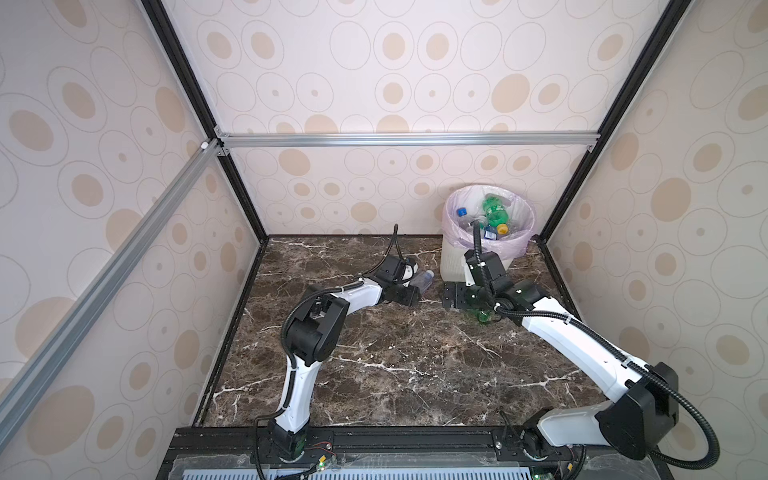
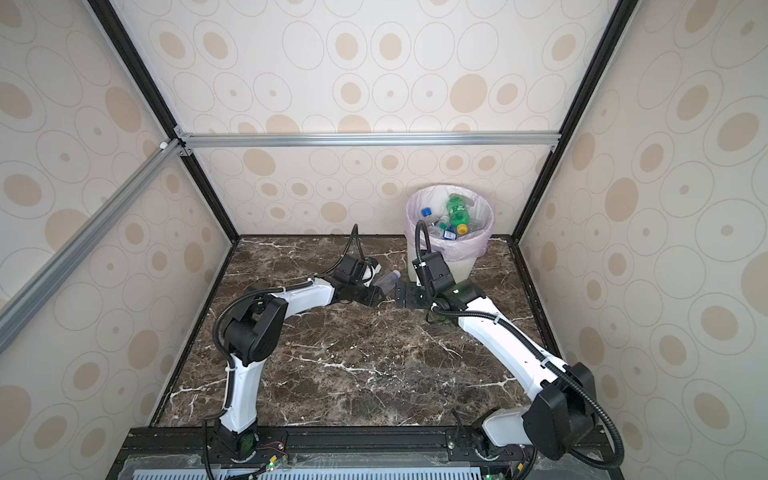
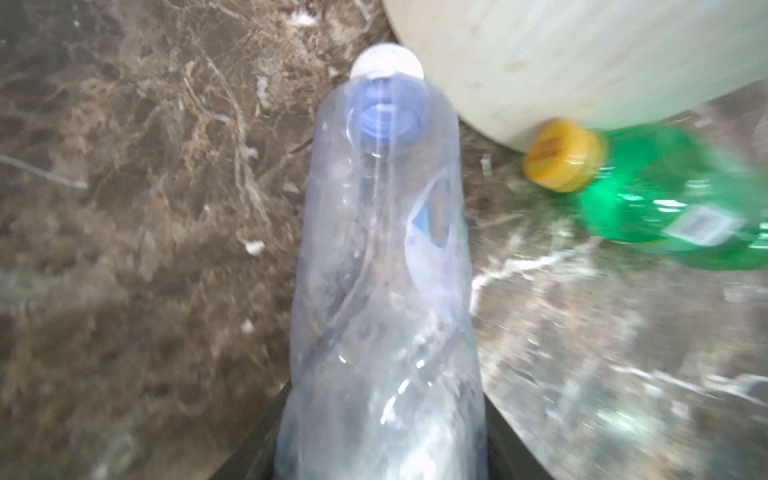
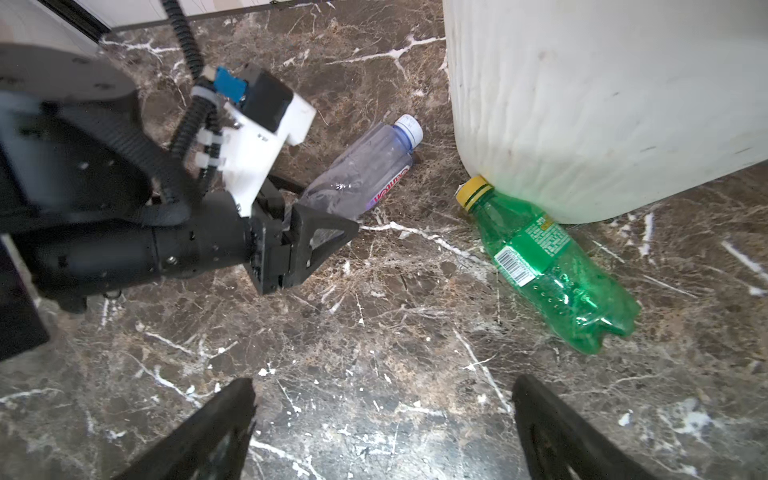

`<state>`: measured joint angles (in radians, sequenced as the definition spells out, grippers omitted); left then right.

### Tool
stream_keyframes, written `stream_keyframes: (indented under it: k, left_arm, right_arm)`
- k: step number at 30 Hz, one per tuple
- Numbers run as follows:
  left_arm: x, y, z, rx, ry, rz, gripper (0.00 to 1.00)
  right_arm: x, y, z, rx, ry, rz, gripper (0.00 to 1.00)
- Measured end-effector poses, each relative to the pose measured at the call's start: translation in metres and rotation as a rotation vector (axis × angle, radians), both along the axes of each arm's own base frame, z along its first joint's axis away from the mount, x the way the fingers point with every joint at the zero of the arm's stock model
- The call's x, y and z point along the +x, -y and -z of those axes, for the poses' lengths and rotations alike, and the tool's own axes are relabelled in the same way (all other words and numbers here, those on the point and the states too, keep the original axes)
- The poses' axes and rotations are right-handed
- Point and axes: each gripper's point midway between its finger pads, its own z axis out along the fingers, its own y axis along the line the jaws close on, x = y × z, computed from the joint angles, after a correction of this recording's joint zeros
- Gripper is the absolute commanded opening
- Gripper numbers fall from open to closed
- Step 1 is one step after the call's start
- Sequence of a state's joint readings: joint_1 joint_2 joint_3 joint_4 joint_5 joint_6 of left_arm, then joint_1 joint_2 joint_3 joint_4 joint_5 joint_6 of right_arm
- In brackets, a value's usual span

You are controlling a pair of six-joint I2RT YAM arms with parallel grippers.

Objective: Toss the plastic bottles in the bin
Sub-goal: 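Grasp the clear water bottle with the left gripper and lift it, then grasp the water bottle's cap end with the right gripper while the left holds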

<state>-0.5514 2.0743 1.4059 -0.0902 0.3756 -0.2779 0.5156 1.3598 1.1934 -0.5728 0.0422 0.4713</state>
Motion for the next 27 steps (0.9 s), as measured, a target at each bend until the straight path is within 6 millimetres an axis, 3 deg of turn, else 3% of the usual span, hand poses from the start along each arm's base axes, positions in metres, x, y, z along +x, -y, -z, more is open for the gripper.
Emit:
stream_keyframes:
  k: [7, 13, 21, 27]
  left_arm:
    - [-0.039, -0.014, -0.04, -0.237, -0.072, -0.066, 0.53]
    - [-0.061, -0.021, -0.07, -0.394, -0.105, -0.124, 0.53]
    - [-0.069, -0.019, -0.123, -0.579, -0.079, -0.141, 0.53]
    - [-0.073, -0.017, -0.129, -0.624, -0.093, -0.152, 0.53]
  right_arm:
    - [0.01, -0.02, -0.001, 0.151, -0.03, 0.032, 1.0]
    - [0.021, -0.039, 0.004, 0.268, -0.067, 0.064, 1.0]
    - [0.035, -0.061, -0.002, 0.418, -0.077, 0.081, 0.97]
    - [0.044, -0.075, -0.012, 0.522, -0.062, 0.068, 0.93]
